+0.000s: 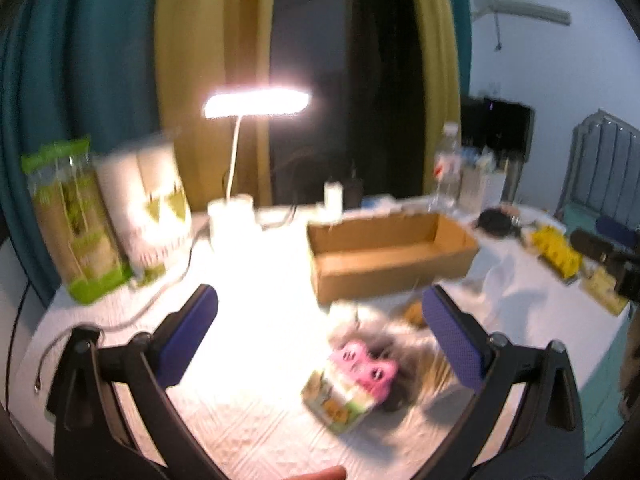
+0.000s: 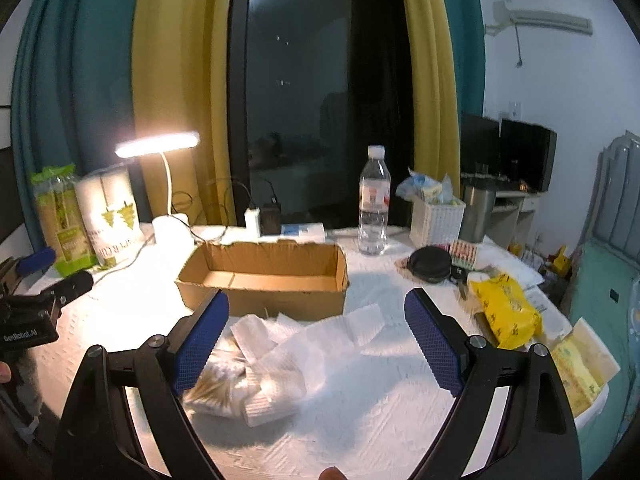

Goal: Organize soft objects
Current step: 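Grasp the duck tissue pack with the left gripper while the right gripper grasps the white paper towel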

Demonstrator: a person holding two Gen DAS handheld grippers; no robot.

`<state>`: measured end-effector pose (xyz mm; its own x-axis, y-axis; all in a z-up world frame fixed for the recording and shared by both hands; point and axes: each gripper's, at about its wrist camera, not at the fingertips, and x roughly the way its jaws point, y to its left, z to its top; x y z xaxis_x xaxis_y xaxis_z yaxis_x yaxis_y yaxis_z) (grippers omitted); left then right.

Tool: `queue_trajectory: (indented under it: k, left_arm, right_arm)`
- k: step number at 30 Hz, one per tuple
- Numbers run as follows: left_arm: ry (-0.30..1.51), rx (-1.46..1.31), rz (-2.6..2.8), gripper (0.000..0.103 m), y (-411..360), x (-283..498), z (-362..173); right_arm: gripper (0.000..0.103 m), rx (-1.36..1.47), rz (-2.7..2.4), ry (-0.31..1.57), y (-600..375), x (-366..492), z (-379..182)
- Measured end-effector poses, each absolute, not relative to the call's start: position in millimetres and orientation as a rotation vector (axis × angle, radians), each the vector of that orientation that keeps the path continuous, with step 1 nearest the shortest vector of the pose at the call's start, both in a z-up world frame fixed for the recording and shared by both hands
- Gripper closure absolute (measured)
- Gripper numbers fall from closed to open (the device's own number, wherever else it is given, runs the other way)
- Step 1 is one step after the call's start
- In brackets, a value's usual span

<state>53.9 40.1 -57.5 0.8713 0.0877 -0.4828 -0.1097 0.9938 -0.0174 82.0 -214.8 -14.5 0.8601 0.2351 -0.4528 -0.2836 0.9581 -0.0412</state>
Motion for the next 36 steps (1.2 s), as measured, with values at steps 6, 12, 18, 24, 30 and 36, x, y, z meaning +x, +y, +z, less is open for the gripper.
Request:
queue_trajectory:
  k: [6, 12, 18, 24, 30, 36]
  left_arm:
    - [0.643, -0.069, 0.105, 0.001, 56, 63, -104]
    - [0.755, -0.119, 0.064, 0.001, 58, 76, -140]
    - [0.86, -0.183, 0.025, 0.001, 58, 93, -164]
    - [0.908, -0.234, 0.018, 0.001, 71, 101, -177]
    - [0.916, -0.188, 0.089, 0.001, 84, 101, -178]
    - [0.933, -0.163, 0.101, 0.001, 89, 115, -181]
  right_arm:
    - [0.011, -0.115, 0.249, 0.529, -222, 99, -42]
    - [0.011, -0.104, 0.234, 0.623, -231, 121, -73]
    - [0.011, -0.076, 0.224, 0.688, -240, 144, -96]
    - [0.011, -0.014, 0.257, 0.762, -245, 177, -113]
    - [0.011, 0.025, 0.318, 0.856, -235, 204, -132]
    - [0.011, 0.032, 0.425, 0.935, -208, 211, -149]
